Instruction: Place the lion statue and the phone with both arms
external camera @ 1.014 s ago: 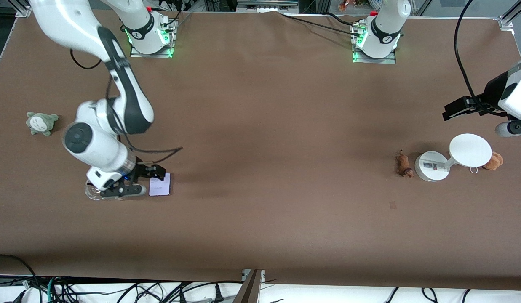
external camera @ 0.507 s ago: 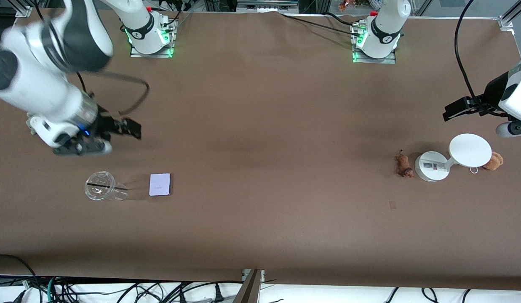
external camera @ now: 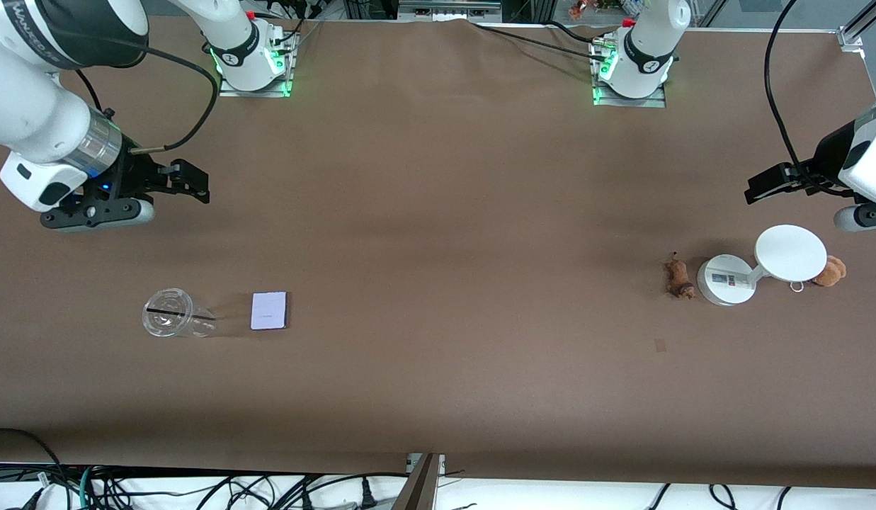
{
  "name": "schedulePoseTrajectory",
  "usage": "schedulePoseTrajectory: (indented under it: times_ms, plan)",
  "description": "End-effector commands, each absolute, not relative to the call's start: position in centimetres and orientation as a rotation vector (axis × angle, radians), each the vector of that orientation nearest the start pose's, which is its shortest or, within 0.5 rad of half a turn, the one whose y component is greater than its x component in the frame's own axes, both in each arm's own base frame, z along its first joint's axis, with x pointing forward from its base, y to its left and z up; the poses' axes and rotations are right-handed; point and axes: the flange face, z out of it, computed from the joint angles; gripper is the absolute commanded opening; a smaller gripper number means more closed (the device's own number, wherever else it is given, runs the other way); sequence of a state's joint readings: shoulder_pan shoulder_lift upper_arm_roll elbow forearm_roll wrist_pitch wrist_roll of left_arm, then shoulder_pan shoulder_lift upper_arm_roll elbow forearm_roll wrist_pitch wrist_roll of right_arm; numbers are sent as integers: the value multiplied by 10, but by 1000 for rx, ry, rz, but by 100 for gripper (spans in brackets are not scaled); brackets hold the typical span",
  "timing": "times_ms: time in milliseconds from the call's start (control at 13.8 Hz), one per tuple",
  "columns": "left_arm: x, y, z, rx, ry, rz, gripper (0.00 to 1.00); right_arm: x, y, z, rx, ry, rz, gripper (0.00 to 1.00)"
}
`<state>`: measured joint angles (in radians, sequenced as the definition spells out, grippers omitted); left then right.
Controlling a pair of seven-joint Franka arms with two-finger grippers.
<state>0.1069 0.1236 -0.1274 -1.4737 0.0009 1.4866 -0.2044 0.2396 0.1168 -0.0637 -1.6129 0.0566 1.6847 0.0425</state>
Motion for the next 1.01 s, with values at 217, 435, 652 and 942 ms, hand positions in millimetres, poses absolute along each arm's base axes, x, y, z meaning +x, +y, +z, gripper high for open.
schedulePoseTrajectory:
  times_ms: [217,435,652,942]
  plan:
    - [583,-5,597,-3142,-285,164,100,588,104,552,-3115,-261,79,100]
    - [583,-5,597,-3142,-285,164,100,590,104,560,-3111,-283,54,100]
    - [584,-4,599,-3142,-287,160,100,591,103,559,-3110,-283,57,100]
    - [584,-3,599,-3144,-290,158,100,591,106,558,-3112,-288,59,100]
